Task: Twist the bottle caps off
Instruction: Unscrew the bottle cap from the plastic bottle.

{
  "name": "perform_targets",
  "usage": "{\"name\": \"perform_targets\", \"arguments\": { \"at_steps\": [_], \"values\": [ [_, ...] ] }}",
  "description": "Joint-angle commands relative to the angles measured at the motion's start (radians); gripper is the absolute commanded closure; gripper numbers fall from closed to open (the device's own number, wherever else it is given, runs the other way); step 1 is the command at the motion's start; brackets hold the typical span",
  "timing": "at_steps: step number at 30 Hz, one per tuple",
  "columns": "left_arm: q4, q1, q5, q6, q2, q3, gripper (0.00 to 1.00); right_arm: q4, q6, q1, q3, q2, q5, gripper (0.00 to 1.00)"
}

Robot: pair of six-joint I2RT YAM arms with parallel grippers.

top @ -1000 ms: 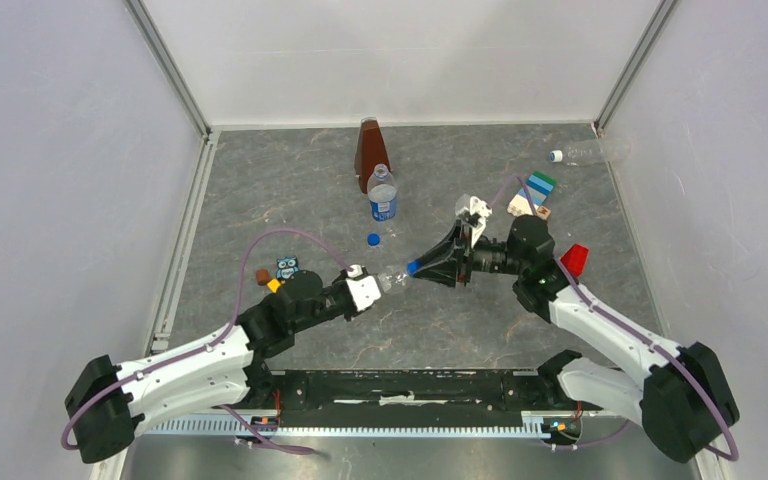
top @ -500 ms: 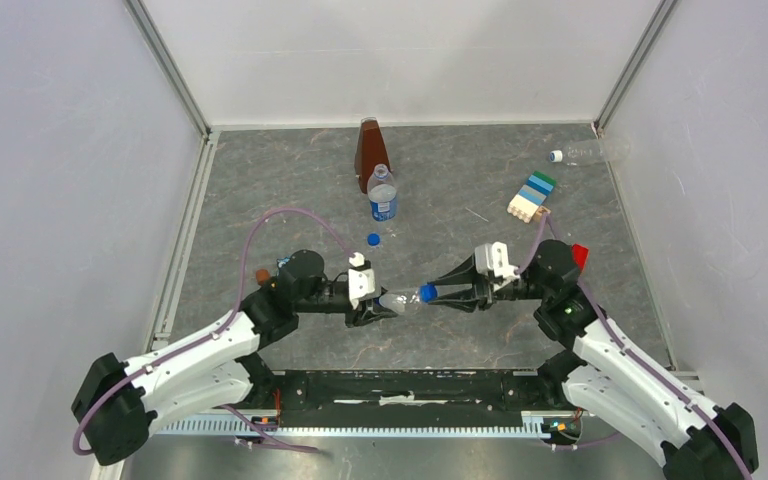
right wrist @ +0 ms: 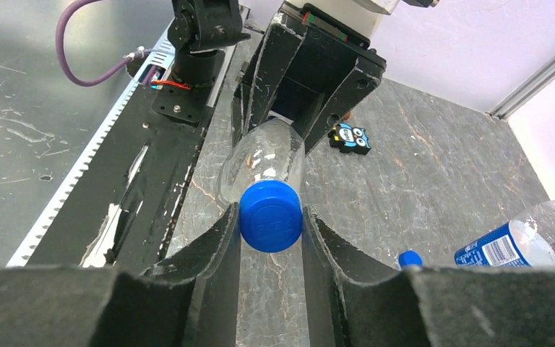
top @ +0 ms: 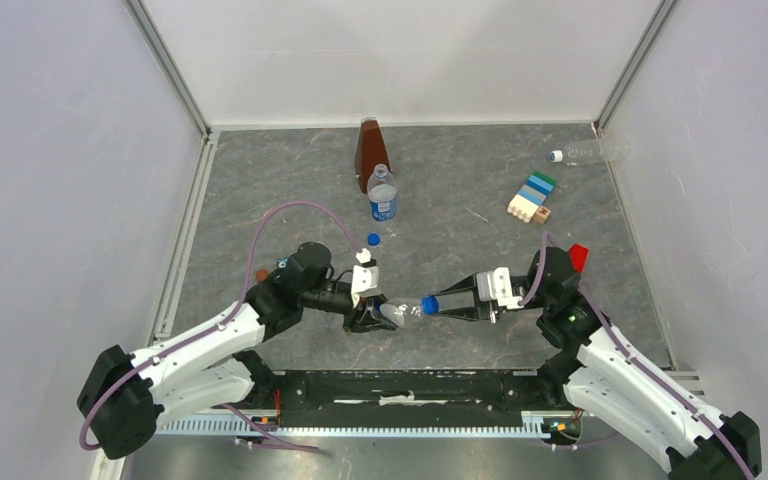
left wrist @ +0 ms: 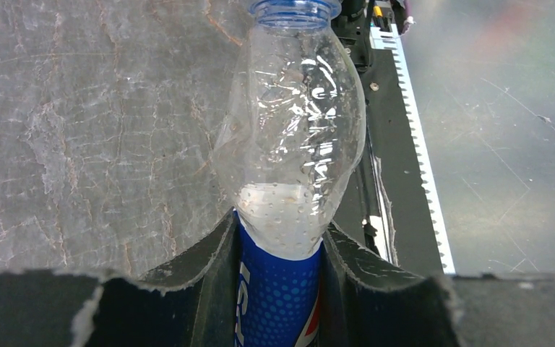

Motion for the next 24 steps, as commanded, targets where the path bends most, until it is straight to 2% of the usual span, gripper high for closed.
{"name": "perform_targets", "arguments": {
  "at_steps": [1,7,9,12,15,19,24],
  "values": [
    [0.092,0.006,-0.034,-0.038,-0.042,0.056,0.98,-0.042,-0.047,0.005,-0.022,0.010,0.011,0.81],
    [0.198,0.006,-0.370,0.023,-0.156,-0.085,0.98,0.031,0.129,0.004,0.002,0.024,0.286,0.30],
    [0.205,0.006,-0.429,0.066,-0.195,-0.123,0.98,0.031,0.150,0.003,0.000,0.023,0.327,0.23],
    [0.203,0.005,-0.486,0.090,-0.225,-0.145,0.98,0.055,0.192,0.004,0.004,0.028,0.344,0.20],
    [0.202,-0.002,-0.534,0.111,-0.234,-0.149,0.98,0.116,0.303,0.002,0.021,0.046,0.405,0.20],
    [0.238,-0.058,-0.671,0.161,-0.248,-0.177,0.98,0.174,0.553,-0.037,0.101,0.144,0.359,0.22],
    [0.250,-0.152,-0.820,0.229,-0.232,-0.183,0.98,0.452,0.891,-0.104,0.069,0.264,0.284,0.28]
  ]
}}
